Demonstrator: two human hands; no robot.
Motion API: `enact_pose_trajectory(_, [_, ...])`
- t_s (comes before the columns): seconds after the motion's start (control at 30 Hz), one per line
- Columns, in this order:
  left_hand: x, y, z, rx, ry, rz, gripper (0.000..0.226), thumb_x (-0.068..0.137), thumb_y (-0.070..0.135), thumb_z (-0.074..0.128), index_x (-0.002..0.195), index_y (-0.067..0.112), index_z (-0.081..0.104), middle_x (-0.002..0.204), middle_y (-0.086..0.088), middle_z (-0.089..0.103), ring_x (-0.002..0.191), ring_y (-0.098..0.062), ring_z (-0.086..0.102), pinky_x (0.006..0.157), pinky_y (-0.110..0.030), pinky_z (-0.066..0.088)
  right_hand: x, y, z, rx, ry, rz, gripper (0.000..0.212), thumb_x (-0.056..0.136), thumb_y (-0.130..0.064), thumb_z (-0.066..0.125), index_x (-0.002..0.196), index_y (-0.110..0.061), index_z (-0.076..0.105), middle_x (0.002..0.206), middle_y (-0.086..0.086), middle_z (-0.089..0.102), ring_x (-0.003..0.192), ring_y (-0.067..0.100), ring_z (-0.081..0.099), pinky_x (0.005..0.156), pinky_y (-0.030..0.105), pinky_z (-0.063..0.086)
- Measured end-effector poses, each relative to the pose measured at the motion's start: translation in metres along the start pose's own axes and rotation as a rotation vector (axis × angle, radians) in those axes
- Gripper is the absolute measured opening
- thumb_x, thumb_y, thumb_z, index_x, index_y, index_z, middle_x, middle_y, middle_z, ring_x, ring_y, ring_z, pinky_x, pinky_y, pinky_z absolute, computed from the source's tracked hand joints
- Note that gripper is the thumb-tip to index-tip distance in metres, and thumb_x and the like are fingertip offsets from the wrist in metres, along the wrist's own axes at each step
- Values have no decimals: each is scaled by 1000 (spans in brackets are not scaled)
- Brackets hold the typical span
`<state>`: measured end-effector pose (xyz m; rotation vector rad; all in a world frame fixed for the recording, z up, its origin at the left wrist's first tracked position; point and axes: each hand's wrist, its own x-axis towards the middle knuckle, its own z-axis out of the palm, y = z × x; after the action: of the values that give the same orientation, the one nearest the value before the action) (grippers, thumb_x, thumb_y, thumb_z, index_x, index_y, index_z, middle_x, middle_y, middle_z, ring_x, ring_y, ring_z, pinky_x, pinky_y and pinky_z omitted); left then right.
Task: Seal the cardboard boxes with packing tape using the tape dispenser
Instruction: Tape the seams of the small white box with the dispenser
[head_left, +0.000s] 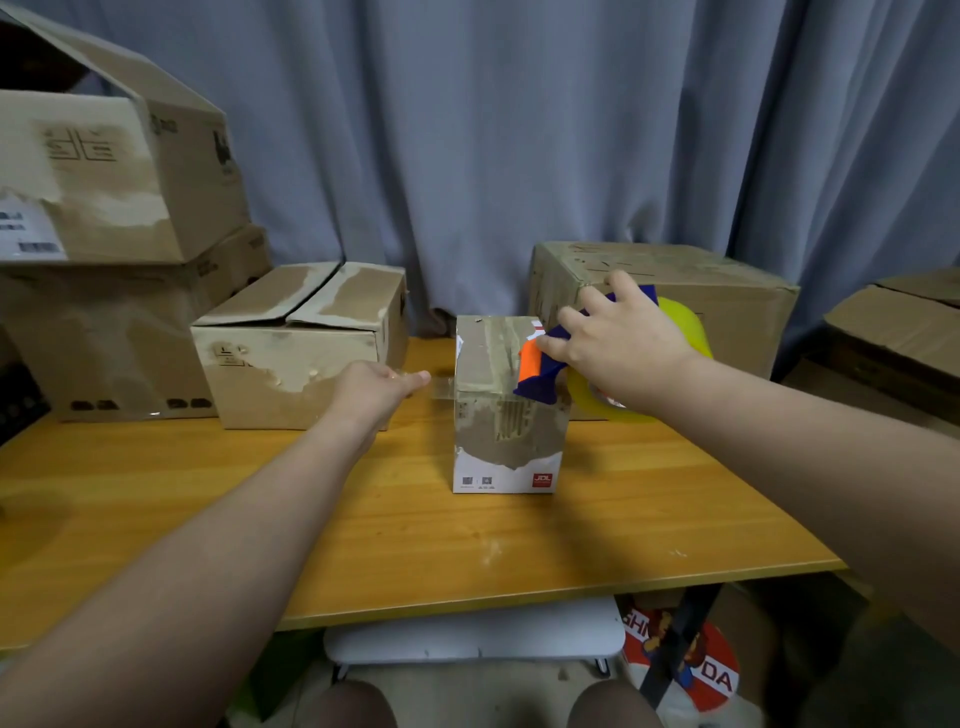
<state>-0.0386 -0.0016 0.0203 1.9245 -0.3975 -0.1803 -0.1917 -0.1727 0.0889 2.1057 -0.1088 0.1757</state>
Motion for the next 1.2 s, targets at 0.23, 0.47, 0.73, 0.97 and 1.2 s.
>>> enact_pose_trajectory(0.23, [-1,-9,2,-39,-14,-37,42,87,27,68,59,13,40,56,1,37,100,-28,58,97,-47,43,3,-9,4,21,-14,11,45,97,-21,47,141,-25,37,123,4,53,113,28,47,94,44,33])
enact_pose_trajectory(0.47, [12,-31,17,-65,-133,-276,33,84,40,69,80,10,56,67,-3,39,53,-15,31,46,-24,27,2,-9,16,82,-4,54,49,96,-21,48,142,-30,35,117,0,54,106,25,48,91,41,34])
enact_pose_trajectory(0.73, [2,-42,42,-204,-334,-458,41,89,55,53,75,17,46,52,7,30,34,-6,20,32,-14,13,3,-10,21,118,6,70,47,96,-20,48,140,-30,37,121,2,54,109,27,48,93,42,33])
enact_pose_trajectory(0.97, [-2,-36,40,-150,-434,-478,48,90,63,41,80,17,47,49,8,33,35,-5,19,33,-14,12,2,-11,23,105,2,76,50,95,-23,54,141,-29,35,125,4,54,113,28,48,94,43,34])
enact_pose_trajectory(1.2, [-13,-36,42,177,-379,-472,75,84,77,28,88,7,56,60,0,41,48,-12,33,40,-21,28,0,-12,26,98,3,87,56,96,-22,52,146,-28,28,127,5,52,114,28,47,95,43,35])
